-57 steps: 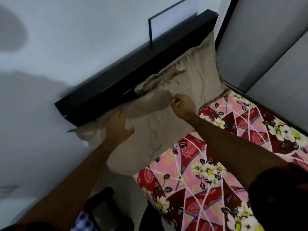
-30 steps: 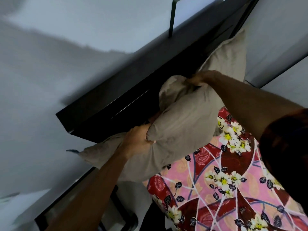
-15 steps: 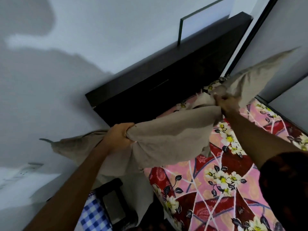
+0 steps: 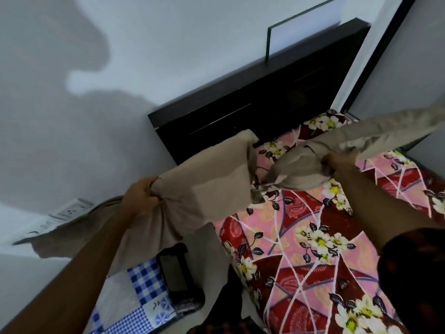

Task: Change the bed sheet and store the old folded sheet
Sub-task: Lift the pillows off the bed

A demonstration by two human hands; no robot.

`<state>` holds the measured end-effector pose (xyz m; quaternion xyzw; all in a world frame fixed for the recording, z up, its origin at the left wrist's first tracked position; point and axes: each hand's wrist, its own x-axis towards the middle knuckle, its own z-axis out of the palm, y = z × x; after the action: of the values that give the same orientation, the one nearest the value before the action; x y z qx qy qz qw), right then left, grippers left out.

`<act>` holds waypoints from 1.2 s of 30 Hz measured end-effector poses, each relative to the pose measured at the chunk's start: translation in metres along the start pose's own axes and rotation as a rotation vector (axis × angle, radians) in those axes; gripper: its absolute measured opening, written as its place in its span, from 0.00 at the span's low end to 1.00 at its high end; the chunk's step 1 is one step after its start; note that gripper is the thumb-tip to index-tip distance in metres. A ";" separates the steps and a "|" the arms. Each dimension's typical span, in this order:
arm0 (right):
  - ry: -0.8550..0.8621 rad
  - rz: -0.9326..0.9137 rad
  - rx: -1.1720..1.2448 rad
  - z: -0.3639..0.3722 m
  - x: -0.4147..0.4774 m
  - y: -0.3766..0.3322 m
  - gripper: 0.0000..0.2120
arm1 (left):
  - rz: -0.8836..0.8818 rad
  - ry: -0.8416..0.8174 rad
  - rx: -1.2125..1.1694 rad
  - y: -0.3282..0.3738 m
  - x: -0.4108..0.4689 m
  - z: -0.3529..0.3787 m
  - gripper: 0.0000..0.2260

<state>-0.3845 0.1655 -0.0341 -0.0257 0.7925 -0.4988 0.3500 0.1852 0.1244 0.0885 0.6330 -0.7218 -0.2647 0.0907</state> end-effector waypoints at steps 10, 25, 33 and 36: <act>-0.218 -0.097 0.176 -0.026 -0.070 -0.017 0.42 | 0.128 0.185 0.055 0.095 -0.001 0.020 0.27; 0.356 0.202 0.384 -0.010 0.035 -0.044 0.75 | 0.493 -0.050 0.016 0.321 0.217 0.131 0.11; 0.322 0.248 0.079 -0.019 0.074 -0.023 0.70 | 0.540 -0.204 0.053 0.413 0.280 0.192 0.11; 0.330 0.197 0.126 -0.019 0.083 -0.022 0.60 | 0.531 -0.236 0.069 0.431 0.292 0.207 0.12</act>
<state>-0.4650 0.1370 -0.0558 0.1559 0.8051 -0.5081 0.2634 -0.3375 -0.0753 0.0681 0.3894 -0.8764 -0.2789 0.0505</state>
